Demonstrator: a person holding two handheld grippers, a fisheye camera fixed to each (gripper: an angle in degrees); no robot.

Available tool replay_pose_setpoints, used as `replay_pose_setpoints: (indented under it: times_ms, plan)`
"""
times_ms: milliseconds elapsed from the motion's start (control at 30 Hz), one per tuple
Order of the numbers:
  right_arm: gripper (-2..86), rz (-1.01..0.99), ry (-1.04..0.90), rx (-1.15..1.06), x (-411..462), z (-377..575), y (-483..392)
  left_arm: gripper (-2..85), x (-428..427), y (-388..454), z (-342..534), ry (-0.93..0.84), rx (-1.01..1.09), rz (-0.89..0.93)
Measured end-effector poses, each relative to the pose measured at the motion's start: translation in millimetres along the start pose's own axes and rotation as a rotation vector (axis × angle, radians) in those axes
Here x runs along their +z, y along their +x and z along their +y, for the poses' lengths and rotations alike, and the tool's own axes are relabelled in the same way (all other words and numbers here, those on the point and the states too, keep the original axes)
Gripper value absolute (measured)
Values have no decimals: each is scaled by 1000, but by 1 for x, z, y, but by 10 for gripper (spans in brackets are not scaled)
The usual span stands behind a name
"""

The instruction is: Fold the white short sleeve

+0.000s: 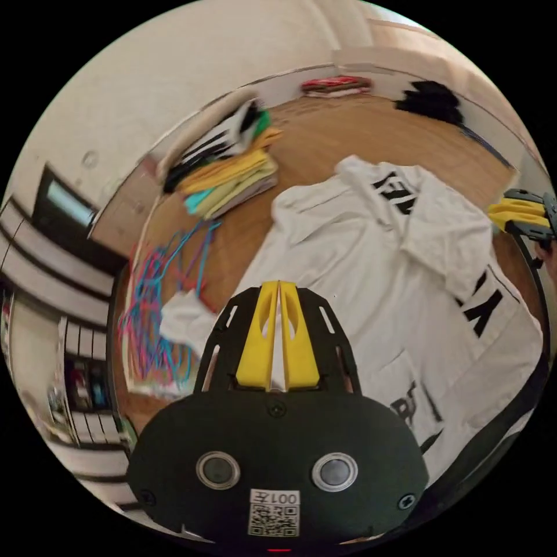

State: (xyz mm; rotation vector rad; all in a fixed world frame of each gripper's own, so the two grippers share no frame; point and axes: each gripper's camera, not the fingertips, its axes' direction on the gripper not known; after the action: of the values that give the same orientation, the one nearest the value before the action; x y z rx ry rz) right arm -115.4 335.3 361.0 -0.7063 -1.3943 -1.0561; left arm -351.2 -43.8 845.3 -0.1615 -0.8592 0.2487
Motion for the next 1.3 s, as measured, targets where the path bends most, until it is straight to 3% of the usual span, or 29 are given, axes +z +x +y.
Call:
replay_pose_setpoints:
  times_ms: [133,333,500,567,700,867,1067,1133,1300]
  plan:
    - [73,-88,-42,-205,48,-97,-33,0,20,-66,74,-85,-199,12]
    - [115,-309,-75,-328,123,-242,-90,23,51,-117,134,-95,-304,86]
    - [115,-368,-163,-421,184,-326,-154,22,72,-149,179,-87,-405,191]
    - [106,-345,-219,-468,207,-344,-179,20,80,-160,195,-89,-429,230]
    - [34,-46,-268,-555,229,-364,-209,16,95,-185,227,-106,-428,273]
    - [18,-56,-161,-506,188,-386,-169,19,105,-217,248,-32,-436,358]
    - [16,-364,-175,-287,188,-424,-73,49,116,-259,241,111,-426,495]
    - [15,-508,-144,-282,183,-432,-56,66,123,-275,236,163,-428,522]
    - [15,-606,-81,-336,170,-448,-46,74,142,-296,239,214,-442,644]
